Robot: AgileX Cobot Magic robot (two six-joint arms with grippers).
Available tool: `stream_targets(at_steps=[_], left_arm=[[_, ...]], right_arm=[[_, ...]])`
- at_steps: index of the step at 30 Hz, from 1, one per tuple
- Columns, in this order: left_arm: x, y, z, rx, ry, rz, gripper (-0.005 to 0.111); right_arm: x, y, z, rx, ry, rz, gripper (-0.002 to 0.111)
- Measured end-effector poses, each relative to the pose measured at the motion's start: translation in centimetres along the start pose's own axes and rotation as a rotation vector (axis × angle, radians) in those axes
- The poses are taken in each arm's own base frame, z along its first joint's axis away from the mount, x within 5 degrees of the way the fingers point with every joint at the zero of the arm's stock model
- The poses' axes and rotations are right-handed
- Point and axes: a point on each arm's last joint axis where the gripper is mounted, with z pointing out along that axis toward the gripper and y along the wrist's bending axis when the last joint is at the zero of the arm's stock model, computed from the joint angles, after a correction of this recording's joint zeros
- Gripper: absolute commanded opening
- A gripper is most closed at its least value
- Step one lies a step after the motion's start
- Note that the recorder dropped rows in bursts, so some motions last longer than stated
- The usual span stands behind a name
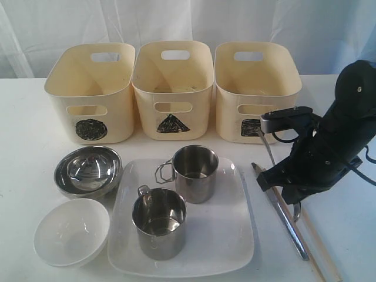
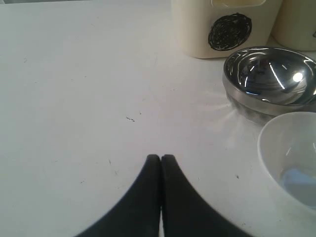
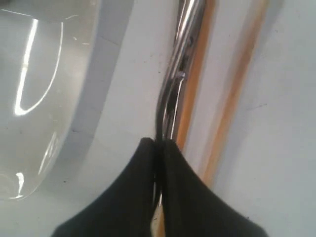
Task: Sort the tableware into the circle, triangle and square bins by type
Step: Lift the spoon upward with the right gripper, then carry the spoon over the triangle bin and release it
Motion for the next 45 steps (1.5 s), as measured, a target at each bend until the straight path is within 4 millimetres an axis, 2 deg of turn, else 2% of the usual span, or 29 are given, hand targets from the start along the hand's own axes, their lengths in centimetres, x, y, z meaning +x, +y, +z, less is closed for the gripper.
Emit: stream_targets(at_steps=[30, 34, 39, 45], left_arm=[[0.0, 0.0, 0.0, 0.000, 0.000, 0.000, 0.000], [0.0, 0.0, 0.0, 0.000, 0.000, 0.000, 0.000], [0.0, 0.0, 0.0, 0.000, 0.000, 0.000, 0.000], [0.0, 0.0, 0.0, 0.000, 0.000, 0.000, 0.000]], right_arm=[[-0.4, 0.7, 0.0, -0.081, -0.043, -0.026, 0.000], [-0.8, 1.5, -0.3, -0.165, -0.095, -0.037, 0.000], [-1.4, 2.6, -1.7, -0.268, -0.214, -0.062, 0.000], [-3.6, 3.2, -5.0, -0.278, -0.456, -0.144, 0.000]])
